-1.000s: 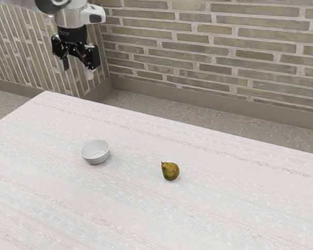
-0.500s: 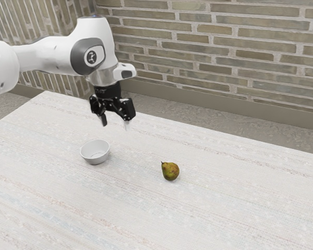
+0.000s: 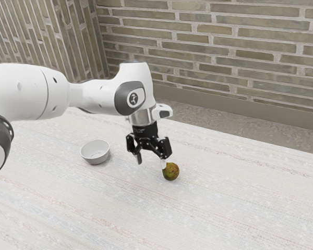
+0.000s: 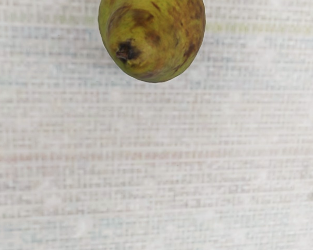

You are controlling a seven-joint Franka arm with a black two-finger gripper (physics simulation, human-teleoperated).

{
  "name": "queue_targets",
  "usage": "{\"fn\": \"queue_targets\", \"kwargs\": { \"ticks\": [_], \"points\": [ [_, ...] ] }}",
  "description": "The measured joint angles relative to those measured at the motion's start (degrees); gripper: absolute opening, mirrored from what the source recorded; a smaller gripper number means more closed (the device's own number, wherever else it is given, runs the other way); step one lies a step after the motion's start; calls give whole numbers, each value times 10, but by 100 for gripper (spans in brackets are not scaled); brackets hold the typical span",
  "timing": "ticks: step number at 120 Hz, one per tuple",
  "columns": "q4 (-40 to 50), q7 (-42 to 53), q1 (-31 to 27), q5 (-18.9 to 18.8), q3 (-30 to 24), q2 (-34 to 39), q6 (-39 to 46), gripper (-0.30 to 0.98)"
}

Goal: Place the pear in the bowl.

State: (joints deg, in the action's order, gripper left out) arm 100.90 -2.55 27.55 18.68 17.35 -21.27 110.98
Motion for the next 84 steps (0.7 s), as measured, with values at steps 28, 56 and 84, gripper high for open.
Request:
{"fn": "queue_targets", "kwargs": {
  "ticks": [28,56,84],
  "points": [
    [-5,21,-7,-12,-17,-39,67,68],
    [-16,41,-18,-17,-30,-73,132,66],
    [-20,56,-28,-16,-41,-102,191,63]
  ]
}}
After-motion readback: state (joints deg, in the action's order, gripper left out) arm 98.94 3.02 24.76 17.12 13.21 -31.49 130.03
